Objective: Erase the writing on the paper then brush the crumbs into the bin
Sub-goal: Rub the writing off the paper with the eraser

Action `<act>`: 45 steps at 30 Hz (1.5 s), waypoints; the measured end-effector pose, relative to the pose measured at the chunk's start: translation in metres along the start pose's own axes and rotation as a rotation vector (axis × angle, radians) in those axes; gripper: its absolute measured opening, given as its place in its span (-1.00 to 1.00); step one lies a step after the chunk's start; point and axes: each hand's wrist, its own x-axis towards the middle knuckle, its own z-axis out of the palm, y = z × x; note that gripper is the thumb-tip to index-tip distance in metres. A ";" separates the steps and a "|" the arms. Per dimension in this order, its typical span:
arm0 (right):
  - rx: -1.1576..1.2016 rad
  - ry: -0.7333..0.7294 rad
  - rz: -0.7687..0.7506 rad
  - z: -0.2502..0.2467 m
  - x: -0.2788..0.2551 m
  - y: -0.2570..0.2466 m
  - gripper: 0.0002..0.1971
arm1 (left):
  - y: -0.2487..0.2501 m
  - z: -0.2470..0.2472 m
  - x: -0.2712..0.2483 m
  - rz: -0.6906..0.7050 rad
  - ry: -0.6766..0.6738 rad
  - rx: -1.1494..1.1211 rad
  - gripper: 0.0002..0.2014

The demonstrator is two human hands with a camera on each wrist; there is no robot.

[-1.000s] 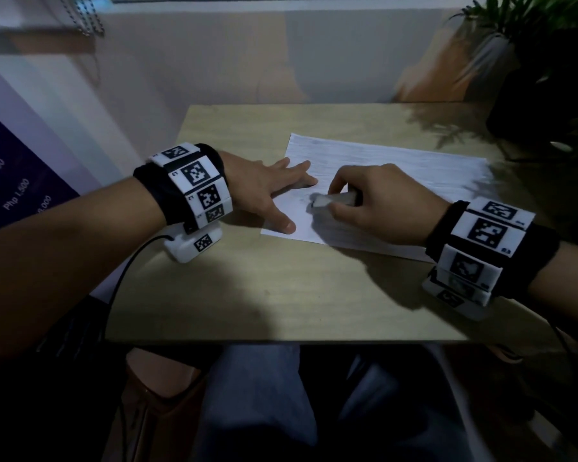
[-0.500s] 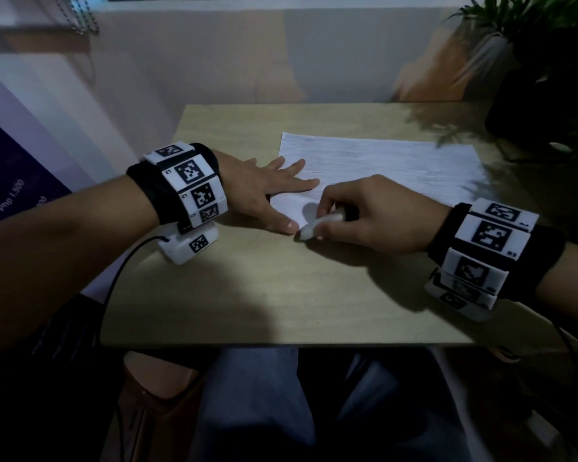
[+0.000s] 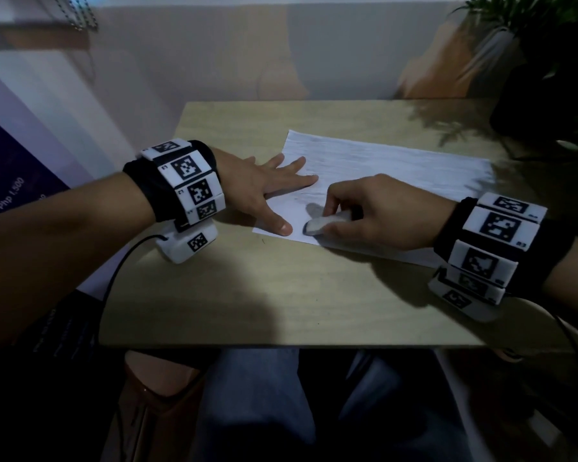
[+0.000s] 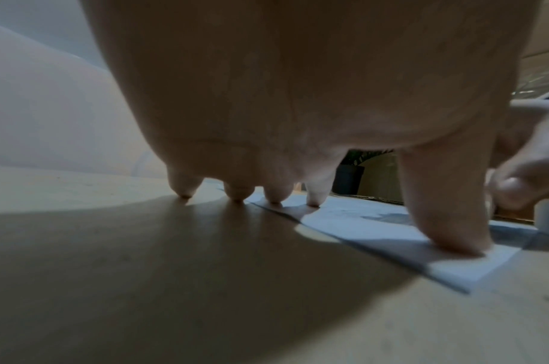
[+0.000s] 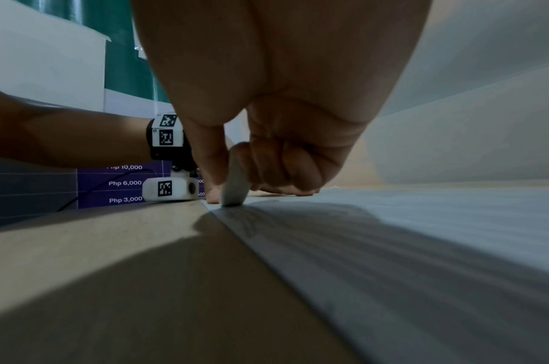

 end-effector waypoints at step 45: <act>-0.039 0.090 -0.020 0.001 0.002 -0.013 -0.63 | -0.001 0.000 0.001 0.003 0.006 -0.021 0.06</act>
